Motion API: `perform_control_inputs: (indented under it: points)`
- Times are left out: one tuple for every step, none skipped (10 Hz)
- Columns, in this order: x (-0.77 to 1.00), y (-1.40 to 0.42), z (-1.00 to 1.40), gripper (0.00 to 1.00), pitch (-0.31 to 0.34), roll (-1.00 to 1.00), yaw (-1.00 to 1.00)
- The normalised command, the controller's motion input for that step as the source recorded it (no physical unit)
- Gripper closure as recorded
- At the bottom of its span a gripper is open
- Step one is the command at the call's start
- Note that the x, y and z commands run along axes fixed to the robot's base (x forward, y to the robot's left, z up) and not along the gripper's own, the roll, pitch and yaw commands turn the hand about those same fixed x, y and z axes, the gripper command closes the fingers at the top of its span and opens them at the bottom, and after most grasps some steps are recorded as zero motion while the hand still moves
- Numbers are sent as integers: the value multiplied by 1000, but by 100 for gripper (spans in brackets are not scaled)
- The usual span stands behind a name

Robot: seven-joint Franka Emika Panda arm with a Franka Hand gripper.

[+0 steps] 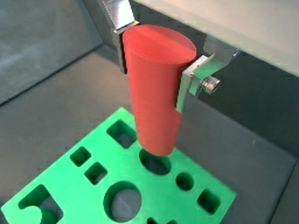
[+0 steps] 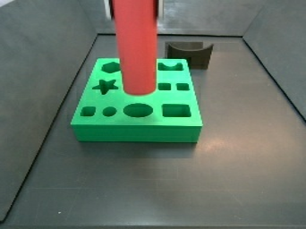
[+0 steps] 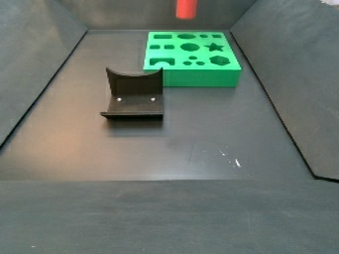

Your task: Insert the oval object.

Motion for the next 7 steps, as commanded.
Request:
perform_control_inputs:
  points:
    - [26,0,-451,100,0,229,-389]
    - [11,0,-434,100,0,109,-331]
    - [0,0,-397,100,0,26,-180]
    - [0,0,-366,100,0,21,-149]
    - [0,0,-374,100,-4,3,-143]
    - [23,0,-471,100,-1,56,-206]
    - [0,0,-457,100,0,119,-171]
